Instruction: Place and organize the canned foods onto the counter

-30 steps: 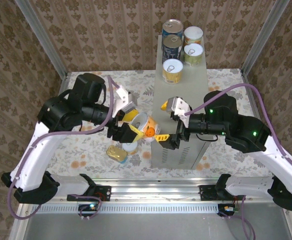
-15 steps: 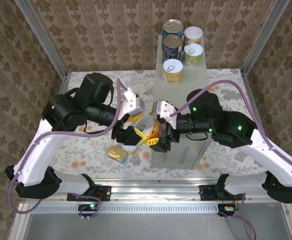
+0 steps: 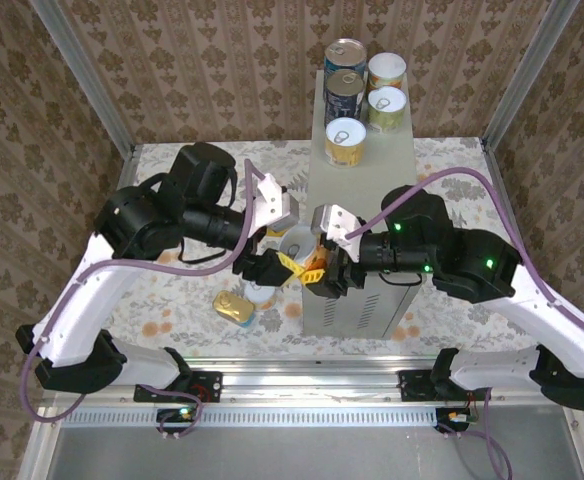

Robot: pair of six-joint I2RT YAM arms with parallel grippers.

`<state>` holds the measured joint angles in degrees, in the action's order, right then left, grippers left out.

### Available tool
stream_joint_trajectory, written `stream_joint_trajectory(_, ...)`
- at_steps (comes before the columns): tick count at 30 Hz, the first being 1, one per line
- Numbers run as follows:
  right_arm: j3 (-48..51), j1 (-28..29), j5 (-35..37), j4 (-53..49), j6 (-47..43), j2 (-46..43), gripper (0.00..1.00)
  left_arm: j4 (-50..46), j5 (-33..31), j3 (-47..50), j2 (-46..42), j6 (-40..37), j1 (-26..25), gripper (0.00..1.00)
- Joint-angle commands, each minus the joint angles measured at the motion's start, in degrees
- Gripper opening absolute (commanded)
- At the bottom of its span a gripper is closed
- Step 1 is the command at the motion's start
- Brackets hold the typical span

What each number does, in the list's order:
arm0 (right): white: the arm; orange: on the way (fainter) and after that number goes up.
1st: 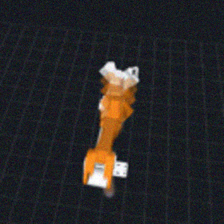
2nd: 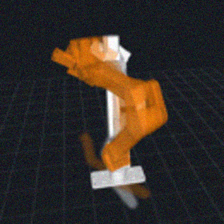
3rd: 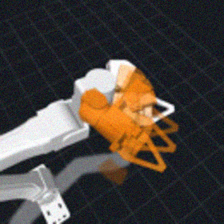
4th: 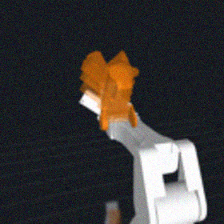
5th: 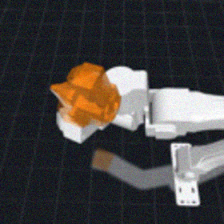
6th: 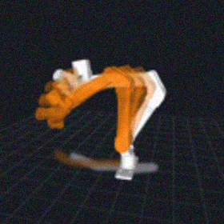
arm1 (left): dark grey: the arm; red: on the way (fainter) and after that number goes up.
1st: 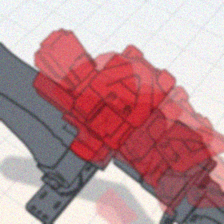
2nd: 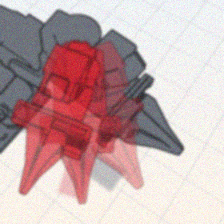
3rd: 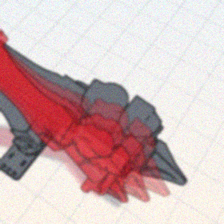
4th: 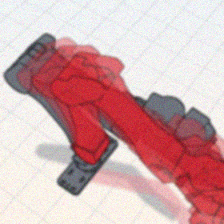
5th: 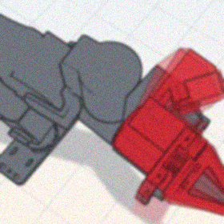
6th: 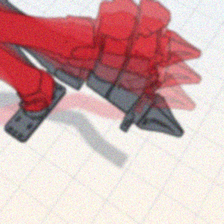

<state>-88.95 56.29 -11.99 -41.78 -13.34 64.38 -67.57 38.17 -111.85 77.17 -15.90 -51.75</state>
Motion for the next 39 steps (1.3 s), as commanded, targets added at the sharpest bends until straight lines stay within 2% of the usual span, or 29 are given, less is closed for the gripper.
stream_joint_trajectory(1,3.09,-1.13,11.51,0.73,1.59,-3.84,0.73,5.47,2.0,-2.16,-1.41,-0.6,0.06,0.81)
stream_joint_trajectory(2,4.11,-1.46,12.78,1.24,1.72,-4.75,0.72,6.53,2.12,-2.14,-1.44,-0.53,0.01,0.88)
stream_joint_trajectory(6,7.38,-3.42,15.22,2.14,2.65,-8.38,0.7,10.32,2.17,-1.88,-1.34,-0.41,-0.01,1.0)
stream_joint_trajectory(13,12.17,-8.04,18.57,2.22,5.13,-14.87,0.7,13.88,1.25,-1.65,-0.56,-0.19,0.29,1.0)
stream_joint_trajectory(19,18.56,-11.9,19.37,5.69,6.75,-19.05,0.77,17.47,0.77,1.96,-2.14,1.42,1.39,1.0)
stream_joint_trajectory(39,19.78,-12.37,20.16,4.94,8.81,-21.11,0.92,23.69,3.84,11.34,-6.85,6.05,7.09,1.0)
